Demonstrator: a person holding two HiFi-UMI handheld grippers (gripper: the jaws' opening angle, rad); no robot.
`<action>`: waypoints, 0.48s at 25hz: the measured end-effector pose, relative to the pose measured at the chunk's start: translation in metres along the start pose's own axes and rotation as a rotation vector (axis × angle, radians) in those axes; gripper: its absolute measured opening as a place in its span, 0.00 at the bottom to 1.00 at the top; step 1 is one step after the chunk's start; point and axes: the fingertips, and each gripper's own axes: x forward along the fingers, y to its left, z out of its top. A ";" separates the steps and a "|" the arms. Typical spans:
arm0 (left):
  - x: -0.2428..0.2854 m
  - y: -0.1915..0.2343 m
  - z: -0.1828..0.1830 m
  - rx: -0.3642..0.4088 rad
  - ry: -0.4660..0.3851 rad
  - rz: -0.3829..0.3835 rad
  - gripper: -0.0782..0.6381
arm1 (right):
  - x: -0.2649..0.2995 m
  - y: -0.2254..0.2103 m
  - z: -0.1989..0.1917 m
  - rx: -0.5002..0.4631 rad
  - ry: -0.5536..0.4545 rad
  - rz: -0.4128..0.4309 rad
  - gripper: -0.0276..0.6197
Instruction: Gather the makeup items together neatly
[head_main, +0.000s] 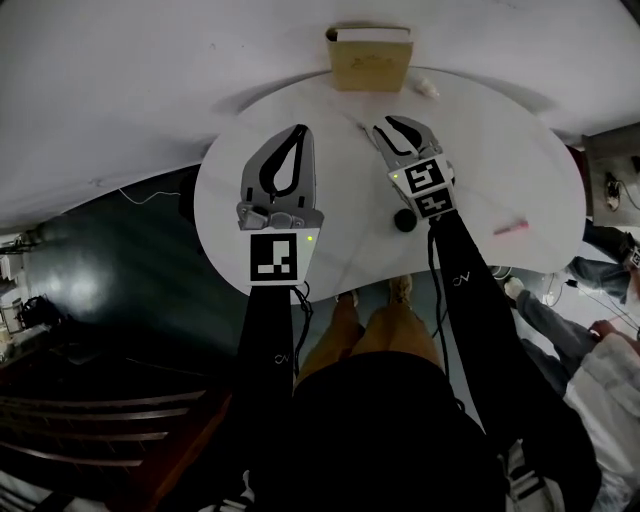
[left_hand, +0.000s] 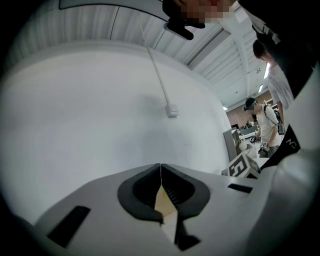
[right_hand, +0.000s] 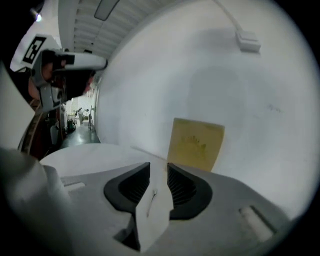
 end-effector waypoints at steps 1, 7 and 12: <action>0.000 0.002 -0.004 -0.014 0.008 0.000 0.12 | 0.012 0.003 -0.013 -0.001 0.037 0.012 0.19; 0.003 0.019 -0.022 -0.048 0.028 -0.005 0.12 | 0.063 0.009 -0.079 0.063 0.197 0.043 0.20; 0.006 0.032 -0.038 -0.072 0.064 -0.005 0.12 | 0.079 0.009 -0.097 0.118 0.253 0.043 0.20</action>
